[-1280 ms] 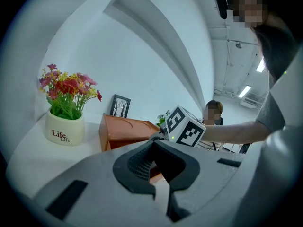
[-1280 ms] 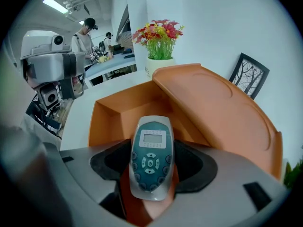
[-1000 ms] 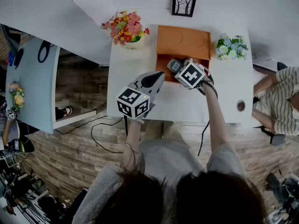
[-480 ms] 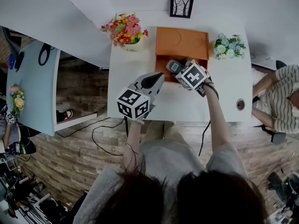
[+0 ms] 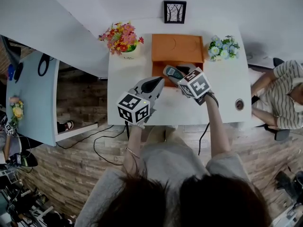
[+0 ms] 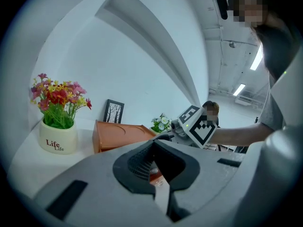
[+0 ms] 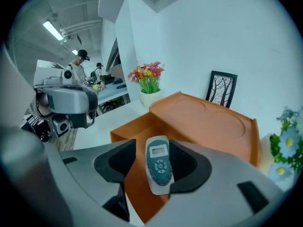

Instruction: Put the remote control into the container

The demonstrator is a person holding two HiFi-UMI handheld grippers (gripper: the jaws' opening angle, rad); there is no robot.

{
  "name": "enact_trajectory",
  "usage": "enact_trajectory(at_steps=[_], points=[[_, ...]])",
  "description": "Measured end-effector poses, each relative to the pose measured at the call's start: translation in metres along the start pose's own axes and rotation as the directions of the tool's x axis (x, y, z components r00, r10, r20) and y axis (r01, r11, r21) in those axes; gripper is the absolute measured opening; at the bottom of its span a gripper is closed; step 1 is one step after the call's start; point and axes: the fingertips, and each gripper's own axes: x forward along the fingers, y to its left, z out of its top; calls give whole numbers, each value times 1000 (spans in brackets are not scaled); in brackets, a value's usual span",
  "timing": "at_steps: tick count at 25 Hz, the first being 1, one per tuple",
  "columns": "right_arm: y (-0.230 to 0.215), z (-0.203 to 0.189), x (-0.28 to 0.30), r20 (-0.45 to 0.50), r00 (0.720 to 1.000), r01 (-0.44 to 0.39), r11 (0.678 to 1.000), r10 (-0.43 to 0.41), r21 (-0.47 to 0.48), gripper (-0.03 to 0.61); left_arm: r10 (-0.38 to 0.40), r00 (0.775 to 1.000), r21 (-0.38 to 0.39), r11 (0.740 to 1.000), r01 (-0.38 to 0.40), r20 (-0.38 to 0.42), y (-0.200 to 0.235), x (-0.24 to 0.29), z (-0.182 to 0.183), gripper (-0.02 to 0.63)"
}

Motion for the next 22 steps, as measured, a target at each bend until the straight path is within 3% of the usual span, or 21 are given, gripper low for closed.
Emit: enact_trajectory(at_steps=[7, 15, 22], points=[[5, 22, -28, 172, 982, 62, 995, -74, 73, 117, -36, 999, 38, 999, 35, 18, -12, 2, 13, 3], [19, 56, -75, 394, 911, 57, 984, -120, 168, 24, -93, 994, 87, 992, 88, 52, -36, 1, 30, 3], [28, 78, -116, 487, 854, 122, 981, -181, 152, 3, -139, 987, 140, 982, 126, 86, -57, -5, 48, 3]])
